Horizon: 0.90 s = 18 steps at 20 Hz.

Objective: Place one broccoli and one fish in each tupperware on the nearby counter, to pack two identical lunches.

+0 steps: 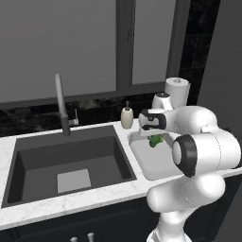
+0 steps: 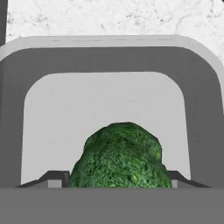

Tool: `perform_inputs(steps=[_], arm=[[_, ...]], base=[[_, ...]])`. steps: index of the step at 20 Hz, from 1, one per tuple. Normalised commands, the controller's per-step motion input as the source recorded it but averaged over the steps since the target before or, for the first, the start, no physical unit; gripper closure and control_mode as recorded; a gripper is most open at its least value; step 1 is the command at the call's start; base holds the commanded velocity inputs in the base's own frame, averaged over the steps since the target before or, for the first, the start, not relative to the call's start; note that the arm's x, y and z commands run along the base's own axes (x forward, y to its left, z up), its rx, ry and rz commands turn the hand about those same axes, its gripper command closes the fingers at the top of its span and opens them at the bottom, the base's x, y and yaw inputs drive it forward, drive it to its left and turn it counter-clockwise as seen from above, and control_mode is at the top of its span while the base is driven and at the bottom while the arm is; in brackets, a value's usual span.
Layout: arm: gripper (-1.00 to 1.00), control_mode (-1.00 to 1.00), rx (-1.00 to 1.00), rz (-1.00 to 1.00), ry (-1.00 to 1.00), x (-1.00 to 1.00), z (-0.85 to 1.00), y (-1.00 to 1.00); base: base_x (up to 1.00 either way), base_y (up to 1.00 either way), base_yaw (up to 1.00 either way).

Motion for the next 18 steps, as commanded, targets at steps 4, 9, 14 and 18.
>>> perform_inputs(steps=[4,9,14,18], arm=[[-1.00,-1.00,0.01,0.00,0.00,0.24,-0.37,0.01],[-1.00,-1.00,0.00,0.00,0.00,0.12,-0.07,0.01],[-1.00,-1.00,0.00,0.00,0.00,0.00,0.00,0.00],[-1.00,-1.00,0.00,0.00,0.00,0.00,0.10,0.00]], base=[[0.00,0.00,0.00],[0.00,0.00,0.00],[0.00,0.00,0.00],[0.00,0.00,0.00]])
